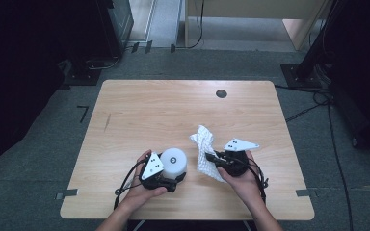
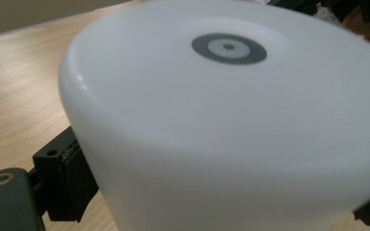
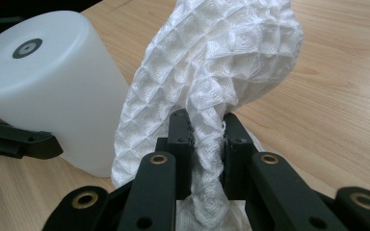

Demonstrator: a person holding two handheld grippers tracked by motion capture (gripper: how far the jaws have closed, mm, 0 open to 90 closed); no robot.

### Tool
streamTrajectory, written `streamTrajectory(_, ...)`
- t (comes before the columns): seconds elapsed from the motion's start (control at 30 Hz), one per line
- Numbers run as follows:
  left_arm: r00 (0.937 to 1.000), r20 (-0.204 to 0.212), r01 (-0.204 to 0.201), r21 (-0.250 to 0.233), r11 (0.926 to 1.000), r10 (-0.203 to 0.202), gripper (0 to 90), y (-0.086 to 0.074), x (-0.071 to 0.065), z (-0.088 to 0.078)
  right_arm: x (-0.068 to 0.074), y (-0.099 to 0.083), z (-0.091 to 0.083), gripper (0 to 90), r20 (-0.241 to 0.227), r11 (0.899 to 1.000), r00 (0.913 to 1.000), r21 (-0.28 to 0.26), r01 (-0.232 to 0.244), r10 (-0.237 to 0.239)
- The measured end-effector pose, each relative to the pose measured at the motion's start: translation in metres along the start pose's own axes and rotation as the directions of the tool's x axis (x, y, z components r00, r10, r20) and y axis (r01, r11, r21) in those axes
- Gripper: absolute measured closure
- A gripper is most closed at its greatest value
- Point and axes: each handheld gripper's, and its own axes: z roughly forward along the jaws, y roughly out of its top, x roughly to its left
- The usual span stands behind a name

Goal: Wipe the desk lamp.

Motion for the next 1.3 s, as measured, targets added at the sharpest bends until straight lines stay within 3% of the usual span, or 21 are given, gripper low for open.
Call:
streamTrajectory(0.07,0.9985,-0.050,0.021,-0.007,0.9998,-0.021,5.4,0.002,-0.004,0.000,0.000,0.000,0.000,78.0,-0.002,1.000,1.0000,0.001,0.000,0.000)
streamTrajectory(0.2,0.9895,-0.126,0.065,-0.045,0.9969,-0.070,2.0,0.007,-0.014,-0.004,0.000,0.000,0.000,78.0,0.000,1.000,1.0000,-0.003,0.001,-0.001)
streamTrajectory(0.23,0.9847,-0.156,0.072,-0.043,0.9965,-0.078,1.7,0.008,-0.016,-0.004,0.000,0.000,0.000,78.0,-0.002,1.000,1.0000,-0.001,-0.001,0.001)
streamTrajectory(0.3,0.9688,-0.213,0.118,-0.056,0.9914,-0.128,1.6,0.008,-0.021,-0.004,0.000,0.000,0.000,78.0,-0.002,1.000,1.0000,0.000,-0.001,0.001)
streamTrajectory(0.4,0.9447,-0.287,0.149,-0.059,0.9872,-0.159,0.6,0.007,-0.031,-0.002,0.001,0.000,0.001,78.0,-0.004,1.000,1.0000,0.001,-0.001,0.001)
streamTrajectory(0.43,0.9401,-0.303,0.146,-0.055,0.9877,-0.156,1.3,0.007,-0.034,-0.001,0.001,0.000,0.001,78.0,-0.003,1.000,1.0000,0.000,0.002,-0.002)
streamTrajectory(0.5,0.9383,-0.322,0.118,-0.042,0.9922,-0.125,7.1,0.007,-0.037,0.002,0.001,0.000,0.001,78.0,-0.002,1.000,1.0000,-0.002,0.007,-0.007)
streamTrajectory(0.7,0.9751,-0.206,0.077,-0.034,0.9964,-0.083,8.3,0.008,-0.018,-0.002,0.002,0.001,-0.002,78.0,-0.007,1.000,0.9999,-0.018,0.007,-0.008)
streamTrajectory(0.77,0.9912,-0.110,0.067,-0.058,0.9961,-0.073,8.4,0.011,-0.006,-0.006,0.004,0.004,-0.005,78.0,-0.019,0.999,0.9997,-0.038,0.014,-0.015)
streamTrajectory(0.83,0.9996,0.006,0.030,-0.092,0.9953,-0.029,8.4,0.014,0.006,-0.010,0.008,0.008,-0.011,78.0,-0.040,0.998,0.9988,-0.063,0.026,-0.029)
streamTrajectory(0.87,0.9979,0.065,0.009,-0.105,0.9944,-0.002,8.4,0.014,0.011,-0.012,0.010,0.011,-0.014,78.0,-0.052,0.996,0.9979,-0.077,0.035,-0.039)
streamTrajectory(0.93,0.9837,0.180,0.013,-0.101,0.9948,0.006,8.4,0.014,0.020,-0.014,0.016,0.017,-0.022,78.0,-0.081,0.993,0.9947,-0.108,0.054,-0.063)
streamTrajectory(0.97,0.9802,0.197,0.007,-0.100,0.9950,0.013,8.4,0.013,0.020,-0.014,0.023,0.022,-0.028,77.9,-0.099,0.990,0.9919,-0.126,0.067,-0.080)
streamTrajectory(1.07,0.9760,0.210,-0.040,-0.087,0.9954,0.058,8.4,0.014,0.014,-0.013,0.036,0.027,-0.031,78.0,-0.113,0.985,0.9869,-0.140,0.099,-0.115)
streamTrajectory(1.13,0.9738,0.218,-0.047,-0.089,0.9950,0.065,8.5,0.015,0.010,-0.011,0.046,0.027,-0.028,77.9,-0.123,0.983,0.9821,-0.133,0.126,-0.143)
streamTrajectory(1.2,0.9763,0.207,-0.045,-0.092,0.9948,0.063,8.4,0.016,0.010,-0.011,0.054,0.025,-0.021,78.0,-0.093,0.979,0.9780,-0.101,0.177,-0.187)
streamTrajectory(1.23,0.9778,0.200,-0.046,-0.090,0.9949,0.063,8.5,0.016,0.011,-0.011,0.056,0.023,-0.017,78.0,-0.081,0.980,0.9785,-0.083,0.183,-0.190)
streamTrajectory(1.3,0.9793,0.196,-0.034,-0.094,0.9950,0.052,8.5,0.016,0.014,-0.012,0.052,0.017,-0.009,78.2,-0.088,0.988,0.9847,-0.059,0.146,-0.151)
